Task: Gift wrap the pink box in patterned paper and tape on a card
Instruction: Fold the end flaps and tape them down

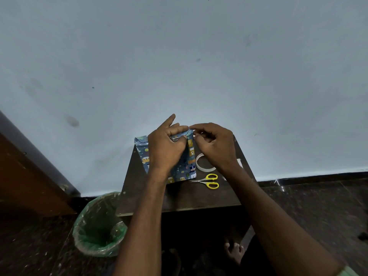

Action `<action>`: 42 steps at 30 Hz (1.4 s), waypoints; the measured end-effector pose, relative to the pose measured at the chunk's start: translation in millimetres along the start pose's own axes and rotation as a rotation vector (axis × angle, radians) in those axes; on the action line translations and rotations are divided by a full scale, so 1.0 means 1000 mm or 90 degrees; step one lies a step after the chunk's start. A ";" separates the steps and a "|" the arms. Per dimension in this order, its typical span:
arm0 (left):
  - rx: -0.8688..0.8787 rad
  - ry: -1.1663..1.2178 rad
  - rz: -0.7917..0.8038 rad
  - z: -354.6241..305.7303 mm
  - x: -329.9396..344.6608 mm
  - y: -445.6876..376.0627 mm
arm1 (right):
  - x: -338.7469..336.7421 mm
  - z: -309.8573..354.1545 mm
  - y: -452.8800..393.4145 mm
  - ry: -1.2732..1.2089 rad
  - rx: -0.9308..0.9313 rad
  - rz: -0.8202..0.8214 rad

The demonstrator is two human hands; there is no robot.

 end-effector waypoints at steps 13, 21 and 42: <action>-0.054 -0.125 -0.065 -0.010 0.006 0.000 | 0.004 0.005 0.002 0.111 -0.081 -0.025; -0.106 -0.185 -0.138 -0.023 0.003 0.000 | 0.003 0.009 0.006 0.084 -0.100 0.025; 0.065 -0.203 -0.114 -0.004 -0.008 0.006 | 0.033 0.001 0.026 0.129 -0.021 -0.073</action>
Point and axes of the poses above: each hand's wrist, its own y-axis away from the middle knuckle, its own x-axis out of the palm, z = x × y, the point moved 4 cm from there along -y, towards the middle knuckle, and after that the axes turned 7 degrees about x, right-handed, at the moved point
